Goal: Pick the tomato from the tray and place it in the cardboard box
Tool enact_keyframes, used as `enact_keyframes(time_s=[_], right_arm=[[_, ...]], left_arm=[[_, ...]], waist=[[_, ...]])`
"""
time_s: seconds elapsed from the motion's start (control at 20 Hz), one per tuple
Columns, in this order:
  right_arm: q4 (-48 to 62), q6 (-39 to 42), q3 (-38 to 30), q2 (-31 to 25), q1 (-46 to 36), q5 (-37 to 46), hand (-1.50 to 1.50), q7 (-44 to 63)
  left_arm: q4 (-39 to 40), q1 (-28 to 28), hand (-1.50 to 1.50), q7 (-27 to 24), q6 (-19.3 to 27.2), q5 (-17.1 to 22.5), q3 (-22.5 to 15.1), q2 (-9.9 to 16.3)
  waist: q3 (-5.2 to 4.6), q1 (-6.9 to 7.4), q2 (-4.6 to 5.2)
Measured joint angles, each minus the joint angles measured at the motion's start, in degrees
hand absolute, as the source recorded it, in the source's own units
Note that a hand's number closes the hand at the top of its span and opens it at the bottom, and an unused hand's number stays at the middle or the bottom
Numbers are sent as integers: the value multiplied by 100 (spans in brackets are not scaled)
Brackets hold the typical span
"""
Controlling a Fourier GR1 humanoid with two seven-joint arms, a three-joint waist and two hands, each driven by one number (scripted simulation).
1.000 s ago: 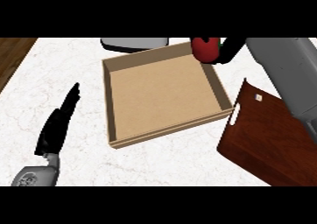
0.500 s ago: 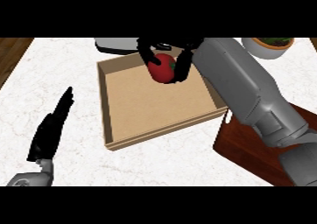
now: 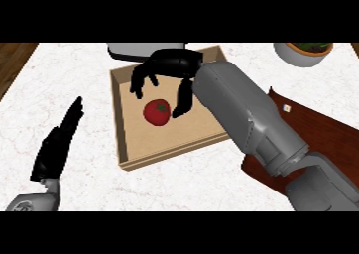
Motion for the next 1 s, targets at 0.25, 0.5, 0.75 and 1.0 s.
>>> enact_keyframes(time_s=[0.25, 0.5, 0.75, 1.0], right_arm=[[83, 100, 19, 84, 153, -349, -150, 35], [252, 299, -590, 109, 115, -1185, -150, 289], [627, 716, -1346, 95, -132, -1966, -150, 678], [1011, 1047, -2053, -231, -474, -2608, -150, 1163]], left_arm=[[-67, 84, 0, -32, -38, 0, -9, 1], [-18, 33, 0, -72, -19, -49, -71, -61], [19, -25, 0, -89, -69, 10, 28, 10], [34, -29, 0, -138, -55, -26, -5, -20]], waist=[[1, 61, 4], [1, 119, 28], [2, 97, 49], [0, 134, 95]])
